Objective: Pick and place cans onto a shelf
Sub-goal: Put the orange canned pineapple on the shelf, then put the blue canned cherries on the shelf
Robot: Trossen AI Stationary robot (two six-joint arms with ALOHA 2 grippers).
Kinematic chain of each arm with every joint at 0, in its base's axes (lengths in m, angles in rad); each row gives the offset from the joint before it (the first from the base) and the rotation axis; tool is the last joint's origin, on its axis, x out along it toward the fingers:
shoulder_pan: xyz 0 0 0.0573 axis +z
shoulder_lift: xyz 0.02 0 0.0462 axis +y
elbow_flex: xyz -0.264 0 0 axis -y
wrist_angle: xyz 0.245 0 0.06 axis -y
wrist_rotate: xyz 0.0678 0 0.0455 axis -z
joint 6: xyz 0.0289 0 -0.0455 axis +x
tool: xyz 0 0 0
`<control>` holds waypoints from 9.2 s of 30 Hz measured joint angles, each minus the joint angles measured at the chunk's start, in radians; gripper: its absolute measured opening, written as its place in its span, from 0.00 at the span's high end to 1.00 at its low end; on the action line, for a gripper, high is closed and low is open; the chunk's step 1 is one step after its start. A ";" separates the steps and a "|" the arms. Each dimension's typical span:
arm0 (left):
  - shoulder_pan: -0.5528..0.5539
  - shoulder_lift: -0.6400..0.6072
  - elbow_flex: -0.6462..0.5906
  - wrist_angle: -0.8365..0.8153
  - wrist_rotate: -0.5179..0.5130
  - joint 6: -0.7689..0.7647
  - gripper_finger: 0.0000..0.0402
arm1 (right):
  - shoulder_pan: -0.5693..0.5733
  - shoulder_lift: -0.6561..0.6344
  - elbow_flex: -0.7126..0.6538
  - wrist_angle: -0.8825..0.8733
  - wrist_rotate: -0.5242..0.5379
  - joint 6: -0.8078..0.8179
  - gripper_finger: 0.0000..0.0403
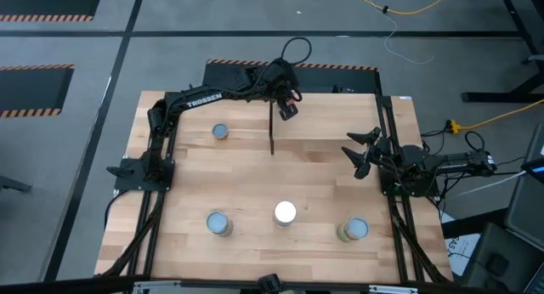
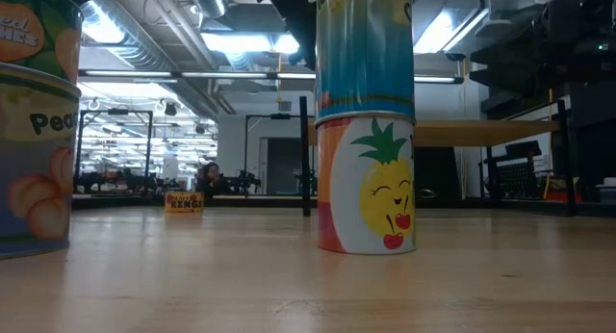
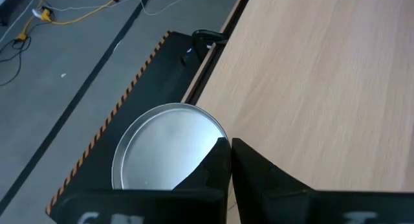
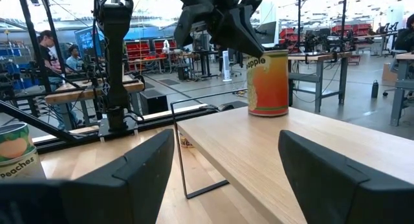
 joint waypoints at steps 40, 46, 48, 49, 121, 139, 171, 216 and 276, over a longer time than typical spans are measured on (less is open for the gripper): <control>-0.011 -0.031 0.049 0.016 0.002 0.035 0.72 | 0.000 0.000 0.000 0.001 0.000 0.000 0.30; -0.042 -0.106 0.064 0.006 0.002 0.084 0.72 | 0.000 0.000 0.000 0.001 -0.001 0.000 0.30; -0.054 -0.142 0.063 -0.023 0.005 0.097 0.72 | 0.000 0.000 0.000 0.001 -0.018 0.000 0.30; -0.061 -0.162 0.063 -0.038 0.004 0.107 0.72 | 0.000 0.000 0.000 0.001 -0.032 0.000 0.30; -0.331 -1.024 -1.575 1.041 -0.027 -0.031 0.72 | 0.206 1.234 0.974 -0.111 -0.726 -0.183 0.30; -0.331 -1.024 -1.575 1.040 -0.026 -0.030 0.72 | 0.262 1.355 0.974 -0.186 -0.691 -0.273 0.30; -0.331 -1.024 -1.575 1.040 -0.026 -0.030 0.72 | 0.262 1.370 0.972 -0.338 -0.634 -0.393 0.59; -0.331 -1.024 -1.575 1.040 -0.026 -0.030 0.72 | 0.261 1.369 0.972 -0.316 -0.634 -0.386 0.98; -0.331 -1.023 -1.576 1.040 -0.026 -0.030 0.72 | -0.239 1.027 1.352 -0.857 -0.672 -0.261 0.99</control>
